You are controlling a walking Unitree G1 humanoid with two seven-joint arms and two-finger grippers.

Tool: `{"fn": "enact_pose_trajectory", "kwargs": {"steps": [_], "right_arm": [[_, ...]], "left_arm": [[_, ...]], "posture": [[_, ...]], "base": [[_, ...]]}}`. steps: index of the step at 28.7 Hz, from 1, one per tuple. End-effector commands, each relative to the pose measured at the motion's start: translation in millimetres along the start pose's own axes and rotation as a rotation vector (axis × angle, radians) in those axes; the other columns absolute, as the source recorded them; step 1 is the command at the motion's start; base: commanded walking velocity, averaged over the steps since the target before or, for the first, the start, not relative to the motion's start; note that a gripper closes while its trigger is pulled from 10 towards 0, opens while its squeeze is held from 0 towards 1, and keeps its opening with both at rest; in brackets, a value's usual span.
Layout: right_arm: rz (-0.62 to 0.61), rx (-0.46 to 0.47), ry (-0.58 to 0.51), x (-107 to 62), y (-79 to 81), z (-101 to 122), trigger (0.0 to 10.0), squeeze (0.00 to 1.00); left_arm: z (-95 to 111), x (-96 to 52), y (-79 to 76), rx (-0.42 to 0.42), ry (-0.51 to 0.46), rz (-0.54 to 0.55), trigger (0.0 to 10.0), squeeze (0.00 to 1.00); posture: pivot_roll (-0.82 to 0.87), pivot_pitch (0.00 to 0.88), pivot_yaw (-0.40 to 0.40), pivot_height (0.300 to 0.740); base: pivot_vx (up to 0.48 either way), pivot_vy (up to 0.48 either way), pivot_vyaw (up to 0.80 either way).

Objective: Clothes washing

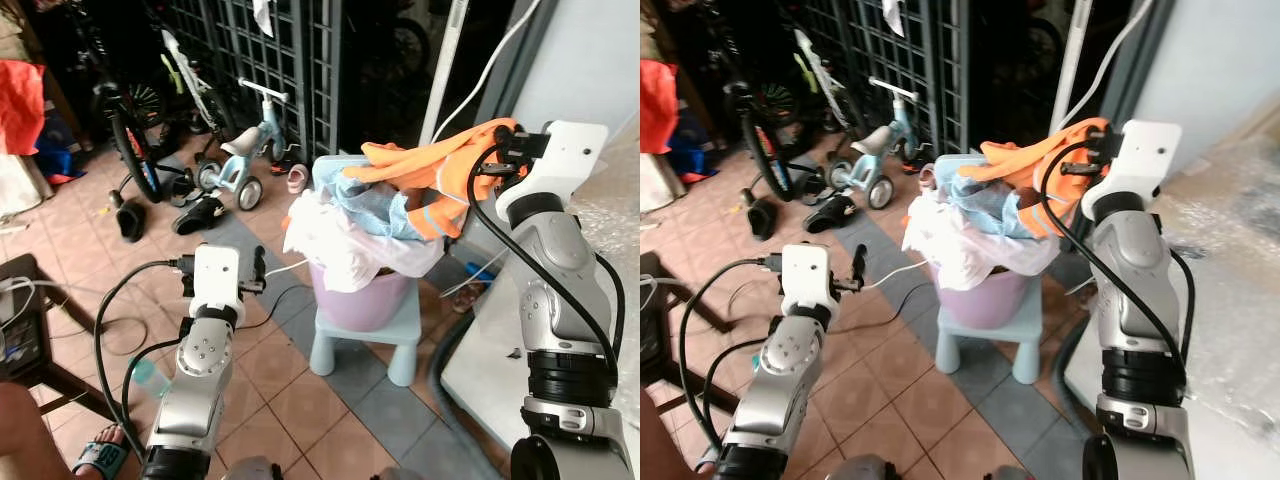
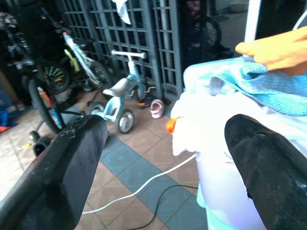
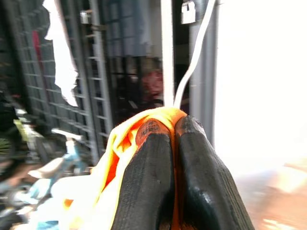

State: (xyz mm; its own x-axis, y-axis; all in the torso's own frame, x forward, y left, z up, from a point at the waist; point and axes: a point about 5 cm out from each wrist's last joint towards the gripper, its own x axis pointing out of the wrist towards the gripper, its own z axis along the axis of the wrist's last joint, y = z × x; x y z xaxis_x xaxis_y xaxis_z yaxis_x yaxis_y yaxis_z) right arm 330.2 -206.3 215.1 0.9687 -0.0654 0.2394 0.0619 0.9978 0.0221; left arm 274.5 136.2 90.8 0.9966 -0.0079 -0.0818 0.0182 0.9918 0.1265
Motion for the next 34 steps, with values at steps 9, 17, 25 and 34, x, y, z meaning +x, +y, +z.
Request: {"fn": "enact_pose_trajectory", "kwargs": {"steps": [9,17,25,34], "right_arm": [[-0.097,-0.071,-0.085,18.5,-22.5,21.9,10.0,0.0],[-0.058,-0.073,-0.084,20.1,-14.9,18.4,10.0,0.0],[0.031,-0.092,-0.086,22.8,-5.0,18.6,10.0,0.0],[0.163,-0.076,-0.055,17.0,14.1,9.6,10.0,0.0]], "left_arm": [[4.4,-0.3,3.6,-0.008,-0.025,-0.016,10.0,0.0],[3.7,-1.4,4.1,-0.01,-0.022,-0.017,10.0,0.0],[2.9,-1.4,3.1,-0.013,-0.018,-0.025,10.0,0.0],[0.8,-1.1,1.7,-0.016,0.0,-0.02,10.0,0.0]], "posture": [[-0.04,0.0,0.02,0.74],[-0.04,0.0,0.019,0.74],[-0.05,0.0,0.02,0.74],[-0.05,0.0,0.02,0.74]], "base": [[0.027,0.0,-0.77],[0.28,0.0,-0.77],[0.296,0.0,-0.67],[0.126,0.0,0.0]]}}
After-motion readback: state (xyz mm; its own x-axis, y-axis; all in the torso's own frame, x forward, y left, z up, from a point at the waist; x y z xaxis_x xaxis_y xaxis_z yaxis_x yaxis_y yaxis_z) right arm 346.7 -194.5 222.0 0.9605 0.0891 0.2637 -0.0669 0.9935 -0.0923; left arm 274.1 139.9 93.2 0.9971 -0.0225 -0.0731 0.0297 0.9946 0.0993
